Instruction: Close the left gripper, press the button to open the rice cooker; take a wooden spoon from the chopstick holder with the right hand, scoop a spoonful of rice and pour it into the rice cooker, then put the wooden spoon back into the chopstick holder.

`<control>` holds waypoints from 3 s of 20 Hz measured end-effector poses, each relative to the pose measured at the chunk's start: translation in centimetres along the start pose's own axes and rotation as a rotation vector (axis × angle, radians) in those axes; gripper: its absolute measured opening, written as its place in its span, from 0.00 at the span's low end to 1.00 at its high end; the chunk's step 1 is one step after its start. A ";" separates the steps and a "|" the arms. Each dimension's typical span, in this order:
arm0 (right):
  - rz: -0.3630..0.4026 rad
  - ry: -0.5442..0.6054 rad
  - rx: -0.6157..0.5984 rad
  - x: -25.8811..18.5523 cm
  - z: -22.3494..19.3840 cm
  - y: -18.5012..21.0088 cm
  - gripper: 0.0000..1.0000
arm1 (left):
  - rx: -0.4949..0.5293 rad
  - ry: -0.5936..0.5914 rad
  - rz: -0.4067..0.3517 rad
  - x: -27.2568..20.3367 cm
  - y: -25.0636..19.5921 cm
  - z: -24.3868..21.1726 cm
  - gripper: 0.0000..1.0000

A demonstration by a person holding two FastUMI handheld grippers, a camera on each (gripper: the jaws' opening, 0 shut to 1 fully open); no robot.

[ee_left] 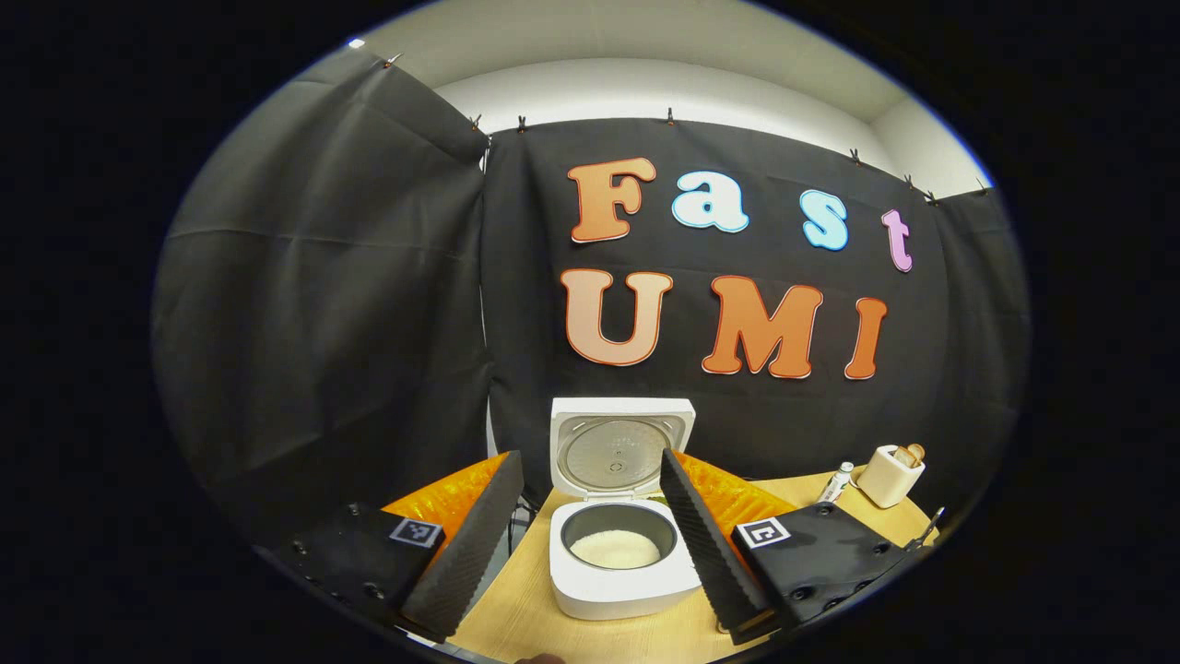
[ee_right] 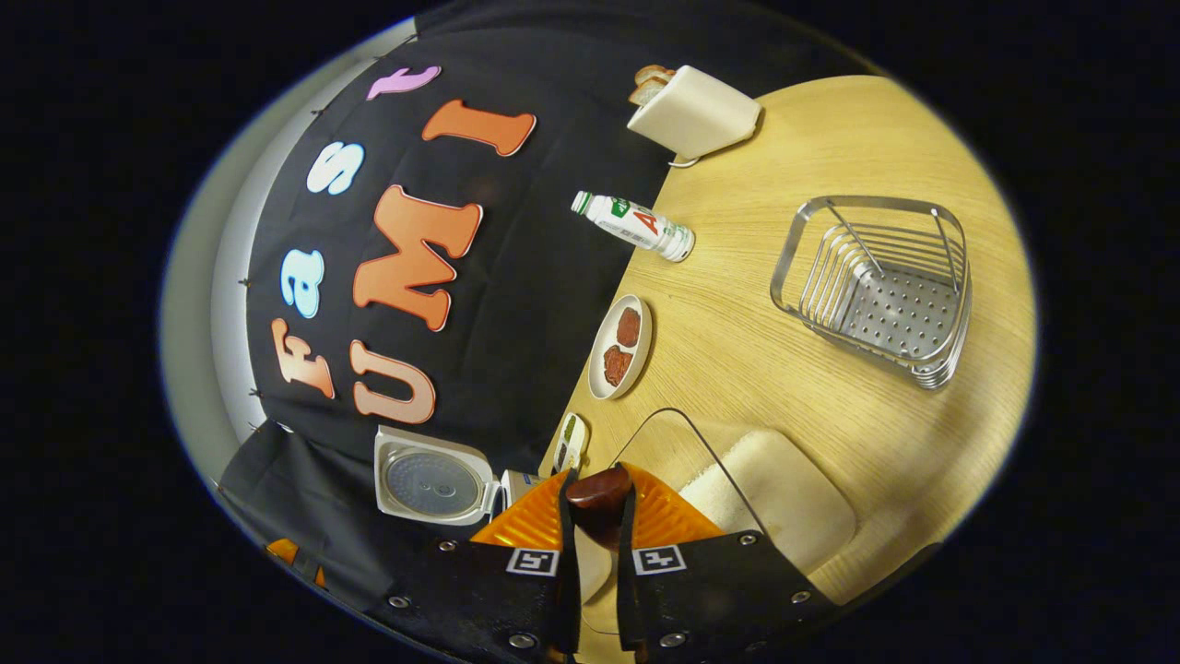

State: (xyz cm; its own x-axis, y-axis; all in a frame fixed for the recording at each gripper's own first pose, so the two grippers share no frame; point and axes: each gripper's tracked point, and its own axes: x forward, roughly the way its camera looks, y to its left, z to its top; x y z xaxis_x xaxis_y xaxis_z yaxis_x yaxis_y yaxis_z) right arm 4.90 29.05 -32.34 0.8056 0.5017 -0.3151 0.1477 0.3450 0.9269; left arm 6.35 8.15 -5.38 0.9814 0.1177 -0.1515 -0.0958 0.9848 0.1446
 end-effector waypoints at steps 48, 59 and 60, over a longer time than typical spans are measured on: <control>0.209 0.120 0.251 8.3 0.1 23.3 0.15 | -0.064 0.003 0.037 -1.7 4.7 -1.1 0.99; 0.221 0.146 -0.013 13.3 -6.1 29.0 0.15 | -0.100 0.044 -0.002 -1.1 5.8 -3.0 0.99; 0.221 0.146 -0.030 13.6 -6.4 29.1 0.15 | -0.101 0.042 0.003 -1.1 6.0 -3.0 1.00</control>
State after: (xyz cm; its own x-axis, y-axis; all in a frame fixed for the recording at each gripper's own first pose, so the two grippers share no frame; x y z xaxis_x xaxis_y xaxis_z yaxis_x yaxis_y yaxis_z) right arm 16.46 51.02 -10.92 0.7250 0.6756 -0.1338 -0.0412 0.2365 0.9707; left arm 4.22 14.31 -7.31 0.9734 0.1243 -0.1927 -0.1175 0.9920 0.0460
